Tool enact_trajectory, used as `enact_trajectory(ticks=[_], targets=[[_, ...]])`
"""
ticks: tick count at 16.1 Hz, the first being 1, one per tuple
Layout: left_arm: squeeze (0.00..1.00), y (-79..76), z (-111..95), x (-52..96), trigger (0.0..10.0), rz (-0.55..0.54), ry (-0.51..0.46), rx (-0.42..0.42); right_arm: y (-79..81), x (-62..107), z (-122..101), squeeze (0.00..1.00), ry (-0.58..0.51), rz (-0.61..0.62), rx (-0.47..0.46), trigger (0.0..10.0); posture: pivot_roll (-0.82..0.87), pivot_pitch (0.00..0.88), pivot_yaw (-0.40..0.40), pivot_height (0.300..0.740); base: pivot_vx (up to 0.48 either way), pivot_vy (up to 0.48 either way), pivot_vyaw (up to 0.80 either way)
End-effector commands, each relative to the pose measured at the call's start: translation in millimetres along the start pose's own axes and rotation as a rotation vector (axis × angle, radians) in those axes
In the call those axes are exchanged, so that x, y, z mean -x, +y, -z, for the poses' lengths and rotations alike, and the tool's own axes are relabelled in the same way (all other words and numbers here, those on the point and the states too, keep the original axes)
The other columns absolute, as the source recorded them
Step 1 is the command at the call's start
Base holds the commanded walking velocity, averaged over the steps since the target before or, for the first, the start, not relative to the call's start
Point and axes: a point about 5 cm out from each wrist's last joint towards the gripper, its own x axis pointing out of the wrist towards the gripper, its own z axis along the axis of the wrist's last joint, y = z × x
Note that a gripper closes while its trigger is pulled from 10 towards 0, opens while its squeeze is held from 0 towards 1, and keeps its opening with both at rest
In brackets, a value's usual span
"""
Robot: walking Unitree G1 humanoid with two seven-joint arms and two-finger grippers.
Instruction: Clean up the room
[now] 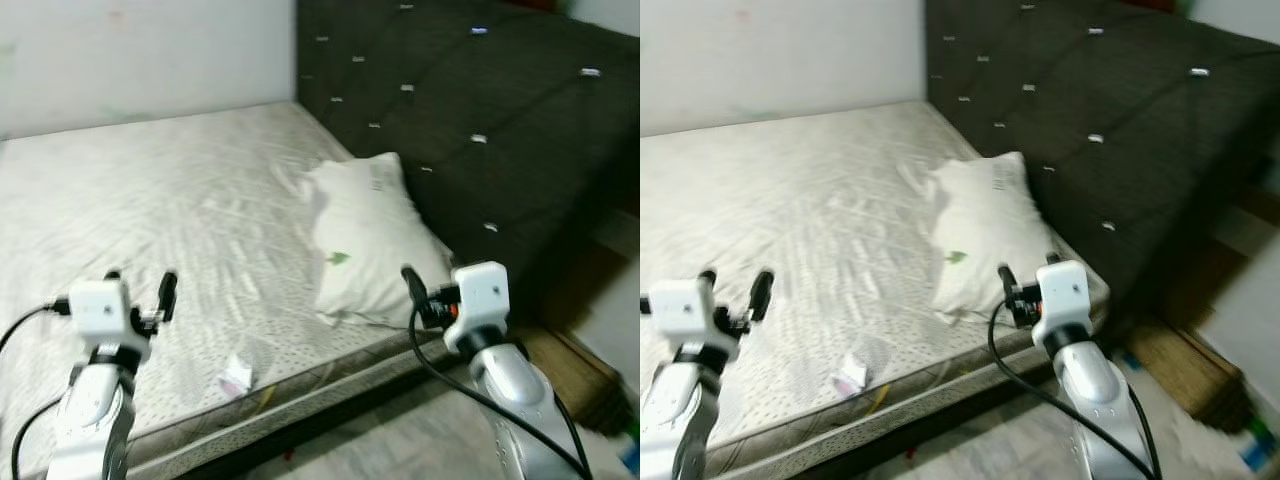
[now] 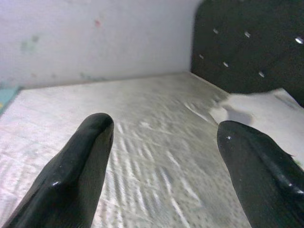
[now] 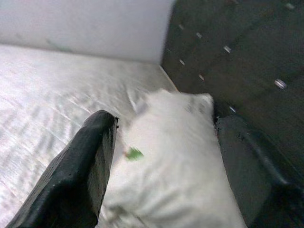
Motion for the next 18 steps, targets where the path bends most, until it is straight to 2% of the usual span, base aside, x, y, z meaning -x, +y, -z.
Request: enact_trajectory(ticks=[1,3,5,7,12,18], targets=[[0.00,0.5,-0.7,-2.3,10.0,-0.003,-0.006,-0.008,2.8,-3.3,-1.0,0.00,-0.010,-0.011,0.011,10.0,-0.06,0.000,-0.046,0.740,0.000,0.000,0.80],[0.00,-0.1,-1.3,-3.5,10.0,0.000,-0.011,-0.009,4.9,-5.2,-2.5,0.00,-0.022,-0.021,0.018,10.0,-0.06,0.000,-0.046,0.740,0.000,0.000,0.80],[0.00,-4.8,-1.2,-6.6,10.0,0.017,-0.014,0.033,9.5,-17.1,-9.7,0.00,-0.058,-0.049,0.006,10.0,-0.07,0.000,-0.040,0.740,0.000,0.000,0.80],[0.00,-8.5,-5.6,-6.8,10.0,0.011,-0.033,0.034,11.8,-20.6,-11.7,0.00,-0.065,-0.058,0.001,10.0,-0.06,0.000,-0.046,0.740,0.000,0.000,0.80],[0.00,-9.8,-8.5,-4.3,10.0,0.018,-0.052,-0.039,13.1,-21.0,-10.0,0.00,-0.059,-0.071,0.000,10.0,-0.06,0.000,-0.049,0.740,0.000,0.000,0.80],[0.00,-15.1,-4.2,-10.6,10.0,0.056,-0.028,-0.014,15.1,-20.2,-8.8,0.00,-0.059,-0.063,-0.016,10.0,-0.06,0.000,-0.037,0.740,0.000,0.000,0.80]])
